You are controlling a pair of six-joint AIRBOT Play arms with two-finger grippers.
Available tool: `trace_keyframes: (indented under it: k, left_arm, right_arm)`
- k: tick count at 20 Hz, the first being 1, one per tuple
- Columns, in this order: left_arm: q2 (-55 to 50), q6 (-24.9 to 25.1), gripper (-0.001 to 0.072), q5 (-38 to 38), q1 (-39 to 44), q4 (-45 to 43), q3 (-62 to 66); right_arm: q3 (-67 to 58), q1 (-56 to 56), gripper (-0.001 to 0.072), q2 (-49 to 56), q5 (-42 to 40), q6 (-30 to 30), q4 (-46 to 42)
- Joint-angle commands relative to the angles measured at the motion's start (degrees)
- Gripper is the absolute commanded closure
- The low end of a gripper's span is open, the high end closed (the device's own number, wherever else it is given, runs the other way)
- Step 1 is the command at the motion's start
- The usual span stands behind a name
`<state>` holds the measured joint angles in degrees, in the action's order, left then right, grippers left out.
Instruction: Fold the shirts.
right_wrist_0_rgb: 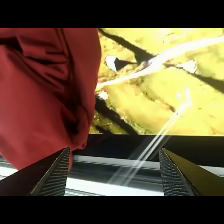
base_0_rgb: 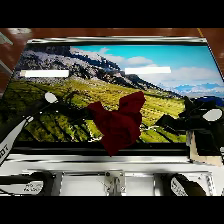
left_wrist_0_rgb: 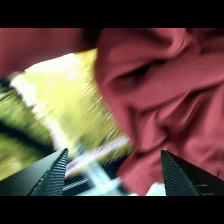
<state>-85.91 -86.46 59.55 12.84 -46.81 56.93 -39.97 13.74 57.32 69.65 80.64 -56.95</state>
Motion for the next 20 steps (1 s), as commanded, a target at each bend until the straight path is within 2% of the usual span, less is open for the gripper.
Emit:
trace_keyframes:
  k: [1,5,6,7,10,11,14,16,17,18,19,20]
  left_arm:
    - [-4.17,0.26,-0.0013,-9.40,3.37,7.78,-1.25]
    - [-6.16,0.24,-0.0004,-13.79,3.61,10.97,-1.14]
    - [-6.27,0.24,0.0084,-14.43,3.61,11.28,-1.16]
    - [-6.25,0.24,0.0244,-15.28,3.61,11.28,-1.14]
    - [-6.23,0.63,0.0613,-16.52,3.61,11.28,-1.14]
    - [-6.14,2.10,0.0664,-16.44,3.61,11.28,-1.14]
    - [-6.08,4.04,0.0665,-14.93,3.58,11.23,-1.14]
    - [-5.84,4.85,0.0665,-14.47,3.58,11.23,-1.14]
    - [-5.55,4.85,0.0665,-14.51,3.56,11.21,-1.11]
    - [-5.07,5.05,0.0665,-14.53,3.45,11.21,-1.11]
    - [-4.35,5.07,0.0665,-14.53,3.17,10.80,-1.11]
    - [-3.21,6.03,0.0665,-14.49,2.75,9.84,-0.76]
  right_arm:
    - [3.34,0.02,0.0036,0.02,-2.71,-2.75,4.28]
    - [5.88,-1.75,0.0036,0.04,-4.96,-3.56,7.41]
    - [6.29,-3.63,0.0036,0.39,-5.81,-3.69,7.34]
    - [6.29,-5.97,0.0036,1.31,-6.67,-3.69,7.48]
    - [6.29,-12.85,0.0036,5.79,-10.99,-3.65,11.67]
    - [6.29,-15.32,0.0037,7.85,-12.31,-4.26,14.75]
    - [6.27,-21.53,0.0036,13.29,-15.39,-8.94,23.63]
    - [6.27,-24.04,0.0037,15.78,-16.83,-9.62,26.91]
    - [6.25,-24.74,0.0099,16.46,-17.07,-9.94,27.12]
    - [6.23,-24.96,0.0421,16.55,-17.14,-10.08,26.38]
    - [6.21,-24.76,0.0654,16.35,-17.11,-9.99,26.47]
    - [6.08,-24.24,0.0652,15.89,-16.94,-10.23,26.51]
